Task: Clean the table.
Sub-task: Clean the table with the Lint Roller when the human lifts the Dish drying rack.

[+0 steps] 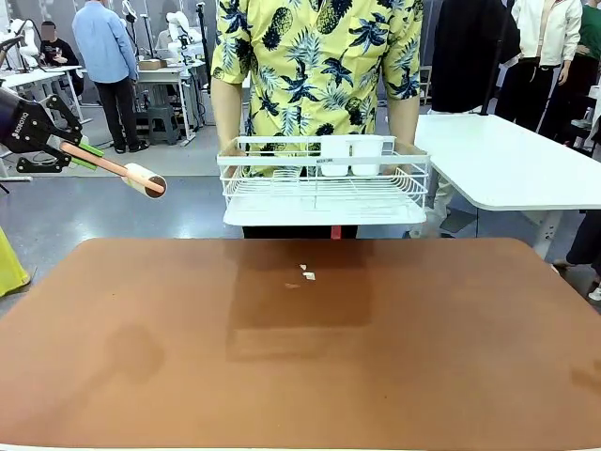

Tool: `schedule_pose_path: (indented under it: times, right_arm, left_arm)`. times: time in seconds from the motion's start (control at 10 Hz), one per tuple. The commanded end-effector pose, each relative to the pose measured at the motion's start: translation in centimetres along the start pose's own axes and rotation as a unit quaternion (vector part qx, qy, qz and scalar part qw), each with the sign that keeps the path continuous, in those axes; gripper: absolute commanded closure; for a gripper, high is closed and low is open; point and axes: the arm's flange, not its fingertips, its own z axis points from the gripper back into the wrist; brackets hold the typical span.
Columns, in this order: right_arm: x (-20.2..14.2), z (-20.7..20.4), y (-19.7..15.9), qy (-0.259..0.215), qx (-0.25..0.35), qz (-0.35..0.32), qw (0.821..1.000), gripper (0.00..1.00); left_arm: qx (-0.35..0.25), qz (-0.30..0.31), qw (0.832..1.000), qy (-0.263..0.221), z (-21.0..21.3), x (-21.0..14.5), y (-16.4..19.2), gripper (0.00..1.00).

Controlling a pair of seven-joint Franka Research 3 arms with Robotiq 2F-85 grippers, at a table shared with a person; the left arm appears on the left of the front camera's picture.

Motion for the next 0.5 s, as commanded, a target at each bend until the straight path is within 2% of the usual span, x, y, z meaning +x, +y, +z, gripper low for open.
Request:
schedule_pose_path:
  times: [0.0,0.4]
  right_arm:
    - [-0.22,0.02,0.04,0.001,-0.003,0.003,1.0,0.0]
    - [-0.22,0.02,0.04,0.001,-0.003,0.003,1.0,0.0]
  left_arm:
    - [0.003,0.004,1.0,-0.001,0.09,-0.12,-0.15,0.91]
    - [0.003,0.004,1.0,-0.001,0.09,-0.12,-0.15,0.91]
